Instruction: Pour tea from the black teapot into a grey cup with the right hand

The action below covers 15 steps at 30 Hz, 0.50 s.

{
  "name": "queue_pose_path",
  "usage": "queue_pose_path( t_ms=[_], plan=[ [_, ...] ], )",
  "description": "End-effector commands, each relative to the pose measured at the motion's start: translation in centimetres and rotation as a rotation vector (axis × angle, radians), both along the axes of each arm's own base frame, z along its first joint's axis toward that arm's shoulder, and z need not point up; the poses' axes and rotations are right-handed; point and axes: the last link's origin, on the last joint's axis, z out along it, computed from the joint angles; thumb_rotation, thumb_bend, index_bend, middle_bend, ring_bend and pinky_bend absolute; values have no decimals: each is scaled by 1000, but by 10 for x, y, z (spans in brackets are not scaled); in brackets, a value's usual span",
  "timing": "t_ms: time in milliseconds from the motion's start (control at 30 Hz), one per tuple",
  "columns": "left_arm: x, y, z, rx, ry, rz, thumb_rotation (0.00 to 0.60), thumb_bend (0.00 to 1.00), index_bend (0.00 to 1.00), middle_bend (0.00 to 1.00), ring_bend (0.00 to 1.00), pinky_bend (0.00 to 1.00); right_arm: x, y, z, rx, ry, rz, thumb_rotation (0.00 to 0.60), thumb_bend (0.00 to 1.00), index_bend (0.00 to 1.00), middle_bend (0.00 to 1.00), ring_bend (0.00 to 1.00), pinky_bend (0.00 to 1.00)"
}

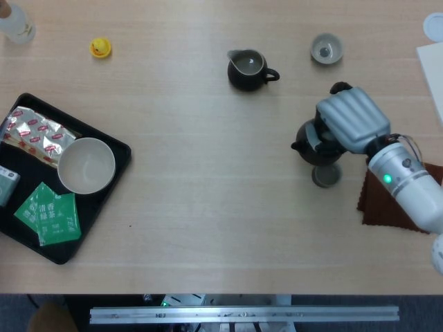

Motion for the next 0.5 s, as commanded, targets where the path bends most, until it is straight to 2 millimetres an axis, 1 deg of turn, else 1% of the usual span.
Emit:
queue_pose_path(
  t_ms=[33,200,500],
  plan=[
    [0,0,0,0,0,2,600,295,69,116,28,15,7,-11,-15,5,1,-18,362,597,1000,896,865,229],
    [-2,0,-1,-7,-1,7,600,295,69,115,28,15,13,-20,-35,4,6,-46,362,596,1000,892,852,229],
    [-4,-1,-2,-11,-5,13,600,295,69,115,28,15,19,-26,-68,11,49,-70,362,596,1000,878,837,229]
  ],
)
